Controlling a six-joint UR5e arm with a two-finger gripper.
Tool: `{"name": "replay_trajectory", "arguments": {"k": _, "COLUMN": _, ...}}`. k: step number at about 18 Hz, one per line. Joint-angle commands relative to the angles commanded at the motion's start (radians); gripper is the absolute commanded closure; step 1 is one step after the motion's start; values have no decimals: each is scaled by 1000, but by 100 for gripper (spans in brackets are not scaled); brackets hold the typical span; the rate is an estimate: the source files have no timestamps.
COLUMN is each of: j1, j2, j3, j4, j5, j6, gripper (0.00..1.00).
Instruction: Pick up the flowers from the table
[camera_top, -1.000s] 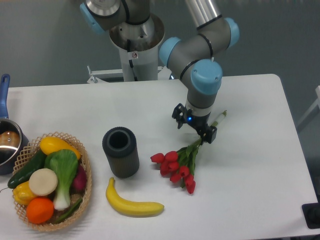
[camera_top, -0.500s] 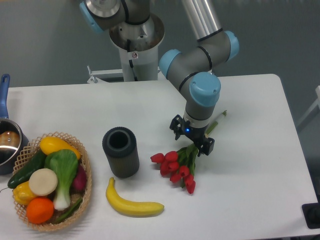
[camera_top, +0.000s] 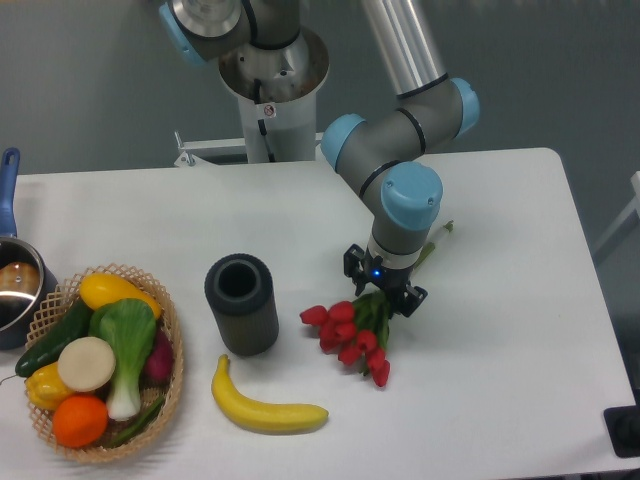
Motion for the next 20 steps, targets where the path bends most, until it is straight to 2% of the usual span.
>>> {"name": "replay_trajectory", "arguments": {"k": 5, "j1": 17, "j2": 45, "j3": 18, "j4": -3, "j5": 6, "j6": 0, "gripper": 100}}
{"name": "replay_trajectory", "arguments": {"k": 9, "j1": 58, "j2": 86, "j3": 32, "j4": -11, "j5": 46, "j6": 0, "gripper": 100}}
{"name": "replay_trajectory", "arguments": {"k": 11, "j1": 61, "j2": 91, "j3": 70, "j4": -12, "j5": 51, "j6": -3, "gripper": 100}}
{"name": "replay_trajectory", "arguments": {"k": 14, "j1": 63, "j2": 88, "j3": 146, "j4": -54, "j5": 106, "j6": 3, "gripper": 100}}
{"name": "replay_trajectory", "arguments": {"k": 17, "j1": 60, "j2": 80, "j3": 212, "j4": -99, "j5": 110, "j6": -9, "gripper": 100}}
{"name": "replay_trajectory", "arguments": {"k": 20, "j1": 63, "j2": 88, "j3": 213, "j4": -133, "j5": 121, "j6": 6, "gripper": 100}}
